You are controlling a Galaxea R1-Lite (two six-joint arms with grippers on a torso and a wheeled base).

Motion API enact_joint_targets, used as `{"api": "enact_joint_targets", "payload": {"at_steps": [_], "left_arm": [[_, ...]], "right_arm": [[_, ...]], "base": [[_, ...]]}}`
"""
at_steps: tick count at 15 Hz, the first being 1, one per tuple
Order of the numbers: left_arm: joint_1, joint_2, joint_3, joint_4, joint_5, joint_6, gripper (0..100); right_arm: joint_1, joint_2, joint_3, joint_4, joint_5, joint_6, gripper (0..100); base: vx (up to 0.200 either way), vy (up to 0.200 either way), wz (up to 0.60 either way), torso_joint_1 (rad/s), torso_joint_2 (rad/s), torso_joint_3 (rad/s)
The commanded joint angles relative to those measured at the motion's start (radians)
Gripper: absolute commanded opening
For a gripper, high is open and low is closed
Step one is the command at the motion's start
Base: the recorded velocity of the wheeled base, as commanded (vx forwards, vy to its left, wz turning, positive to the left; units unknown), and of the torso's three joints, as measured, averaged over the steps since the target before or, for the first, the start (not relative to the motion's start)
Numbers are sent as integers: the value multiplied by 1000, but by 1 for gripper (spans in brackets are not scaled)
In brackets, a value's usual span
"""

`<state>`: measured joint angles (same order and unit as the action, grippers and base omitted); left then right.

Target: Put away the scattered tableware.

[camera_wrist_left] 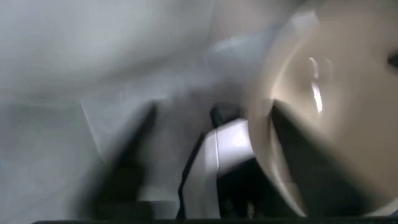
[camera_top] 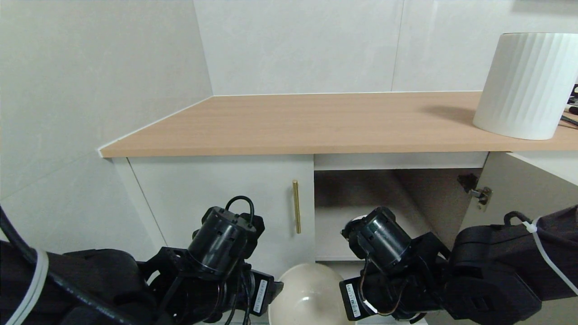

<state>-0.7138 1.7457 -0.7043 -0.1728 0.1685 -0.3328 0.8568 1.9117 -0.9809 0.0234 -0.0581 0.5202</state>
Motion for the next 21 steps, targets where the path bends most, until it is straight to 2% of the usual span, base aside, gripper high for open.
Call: {"api": "enact_joint_targets", "payload": {"at_steps": [1,4,6,9,11,15,21], "left_arm": [[-3,-5,0,-7,-3,-2,100],[2,-6,-1,-37,6,-15,100],[8,-8,0,-93,22,-51,100],[27,-48,0,-145,25,-81,100],[28,-61,0,-149,25,-83,100],[28,-63,2,-148,25,-83,100],[28,-65,3,-148,26,-81,100]], "right_arm": [[2,1,-1,-10,4,1,0],[-16,-2,4,-10,3,3,0],[-82,4,4,-10,3,29,0],[-168,55,8,-10,1,32,0],[-226,81,13,-36,0,64,0],[-367,152,1,-197,-29,158,0],[-475,280,-10,-462,-138,170,0]], "base": [[0,0,0,0,0,0],[0,0,0,0,0,0],[0,0,0,0,0,0],[0,0,0,0,0,0],[0,0,0,0,0,0],[0,0,0,0,0,0],[0,0,0,0,0,0]]}}
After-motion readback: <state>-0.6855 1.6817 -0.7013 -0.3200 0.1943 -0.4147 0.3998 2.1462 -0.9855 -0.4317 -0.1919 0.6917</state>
